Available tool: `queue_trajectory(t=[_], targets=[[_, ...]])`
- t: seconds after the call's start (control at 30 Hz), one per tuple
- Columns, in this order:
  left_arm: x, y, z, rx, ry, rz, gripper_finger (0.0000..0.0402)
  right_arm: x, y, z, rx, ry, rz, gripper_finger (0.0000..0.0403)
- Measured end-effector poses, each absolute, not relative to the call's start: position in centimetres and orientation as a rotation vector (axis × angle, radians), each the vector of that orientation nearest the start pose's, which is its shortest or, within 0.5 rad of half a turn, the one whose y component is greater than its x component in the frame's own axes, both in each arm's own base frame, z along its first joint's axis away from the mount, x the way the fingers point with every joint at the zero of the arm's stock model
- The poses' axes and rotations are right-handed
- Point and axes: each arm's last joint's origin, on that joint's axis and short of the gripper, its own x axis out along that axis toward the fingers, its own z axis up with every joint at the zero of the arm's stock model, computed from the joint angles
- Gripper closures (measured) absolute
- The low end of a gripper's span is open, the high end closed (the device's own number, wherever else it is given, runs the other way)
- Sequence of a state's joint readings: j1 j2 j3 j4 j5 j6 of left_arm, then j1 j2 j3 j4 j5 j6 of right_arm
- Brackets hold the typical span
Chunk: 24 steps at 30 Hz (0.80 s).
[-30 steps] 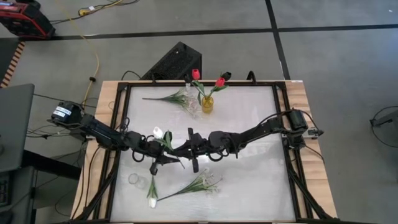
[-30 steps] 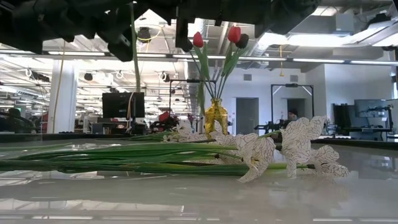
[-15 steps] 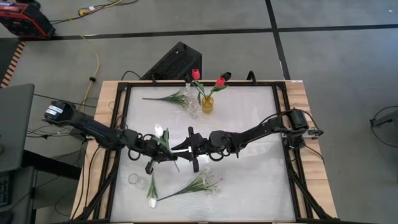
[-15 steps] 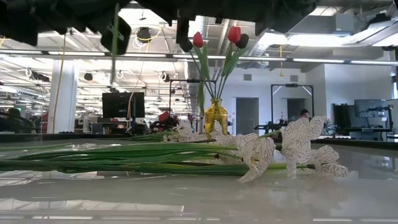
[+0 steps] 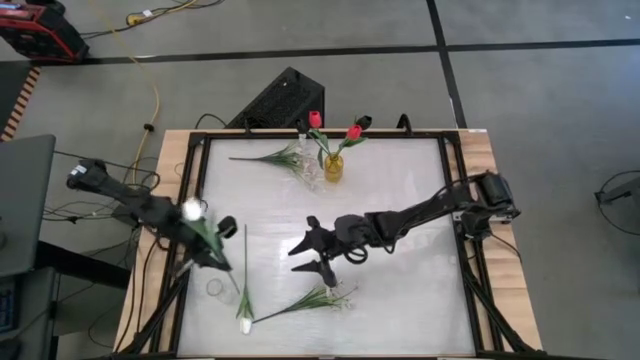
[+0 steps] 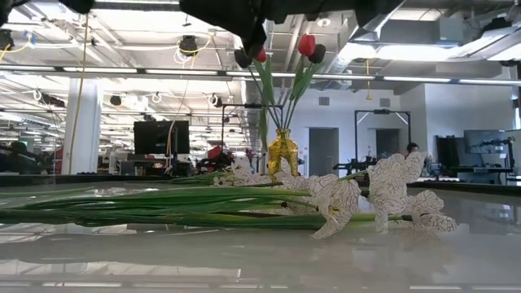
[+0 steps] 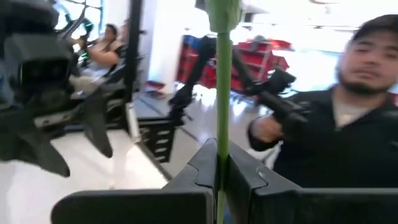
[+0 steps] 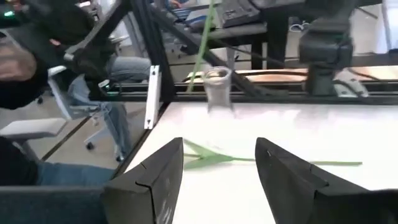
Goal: Sort flowers into vase by color
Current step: Put the top white flower into the transparent vase
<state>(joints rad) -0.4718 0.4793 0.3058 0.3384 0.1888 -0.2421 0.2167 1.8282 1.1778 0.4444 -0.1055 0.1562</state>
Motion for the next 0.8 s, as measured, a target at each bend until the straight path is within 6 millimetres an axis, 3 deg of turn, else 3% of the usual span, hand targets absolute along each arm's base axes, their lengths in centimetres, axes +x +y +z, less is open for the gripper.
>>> queue_trajectory(t=[0.37, 0.8], targets=[[8.1, -6.2, 25.6, -0.206, -0.076, -0.762, 0.0401, 40.3, 9.6, 23.6, 0.142, 0.231, 0.314, 0.0179], [6.8, -5.1, 25.1, -0.199, -0.051, -0.726, 0.0401, 40.3, 9.6, 23.7, 0.145, 0.226, 0.313, 0.0179]])
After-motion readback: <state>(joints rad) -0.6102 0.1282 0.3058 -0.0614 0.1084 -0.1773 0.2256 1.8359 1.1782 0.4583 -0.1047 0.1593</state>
